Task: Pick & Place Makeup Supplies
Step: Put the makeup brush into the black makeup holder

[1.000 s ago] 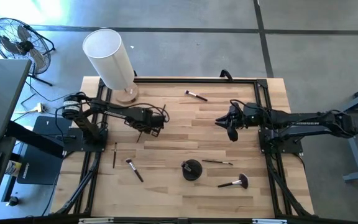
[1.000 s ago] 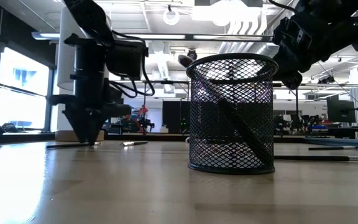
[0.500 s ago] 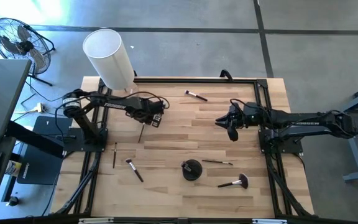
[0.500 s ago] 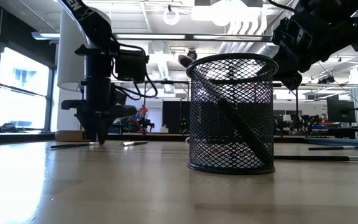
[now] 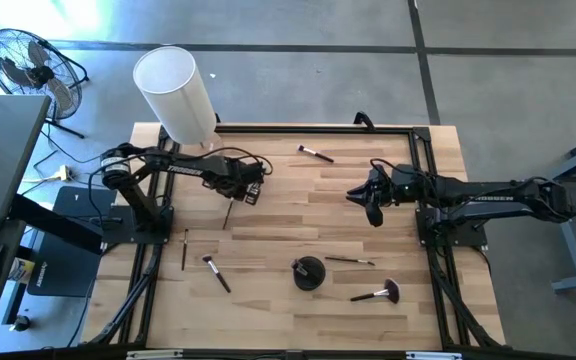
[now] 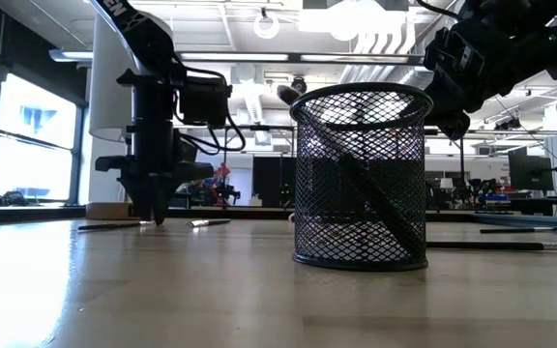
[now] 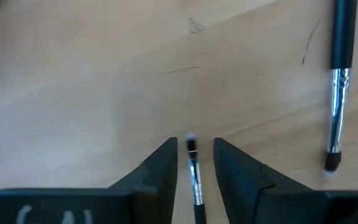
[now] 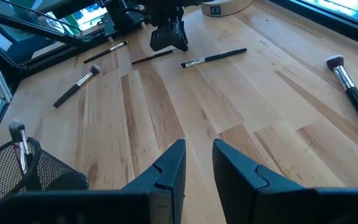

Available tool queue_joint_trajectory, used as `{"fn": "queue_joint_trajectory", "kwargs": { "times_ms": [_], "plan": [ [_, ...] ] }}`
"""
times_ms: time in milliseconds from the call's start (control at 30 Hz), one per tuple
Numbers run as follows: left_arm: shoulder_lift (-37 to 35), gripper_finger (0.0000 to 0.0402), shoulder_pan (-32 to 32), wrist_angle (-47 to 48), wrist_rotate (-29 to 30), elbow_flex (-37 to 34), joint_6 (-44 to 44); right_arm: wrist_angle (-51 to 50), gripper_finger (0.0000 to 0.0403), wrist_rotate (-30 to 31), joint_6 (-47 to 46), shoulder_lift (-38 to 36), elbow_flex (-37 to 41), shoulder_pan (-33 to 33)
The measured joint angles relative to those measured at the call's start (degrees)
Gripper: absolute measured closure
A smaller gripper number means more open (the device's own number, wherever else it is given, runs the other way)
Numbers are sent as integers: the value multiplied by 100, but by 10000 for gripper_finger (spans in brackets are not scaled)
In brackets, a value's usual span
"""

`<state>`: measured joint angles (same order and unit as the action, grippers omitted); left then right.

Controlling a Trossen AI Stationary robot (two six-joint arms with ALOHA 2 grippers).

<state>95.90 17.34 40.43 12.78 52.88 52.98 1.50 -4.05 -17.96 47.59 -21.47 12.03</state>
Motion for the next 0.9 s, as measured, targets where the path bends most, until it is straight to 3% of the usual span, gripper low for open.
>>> {"fn": "queue_joint_trajectory", "kwargs": {
  "times_ms": [333,500,667,767,900],
  "plan": [
    [1,396,0,29,-49,-2,326,0,329,-2,2,0,0,0],
    [114,399,2,-45,-209,15,537,0,329,-2,2,0,0,0],
    [89,400,0,31,-521,18,19,0,329,-2,4,0,0,-2],
    [-65,401,-14,299,-1033,16,-27,0,329,-2,2,0,0,-2],
    [-350,401,-253,475,-977,222,-504,0,329,-2,-4,0,0,-2]
  ]
}}
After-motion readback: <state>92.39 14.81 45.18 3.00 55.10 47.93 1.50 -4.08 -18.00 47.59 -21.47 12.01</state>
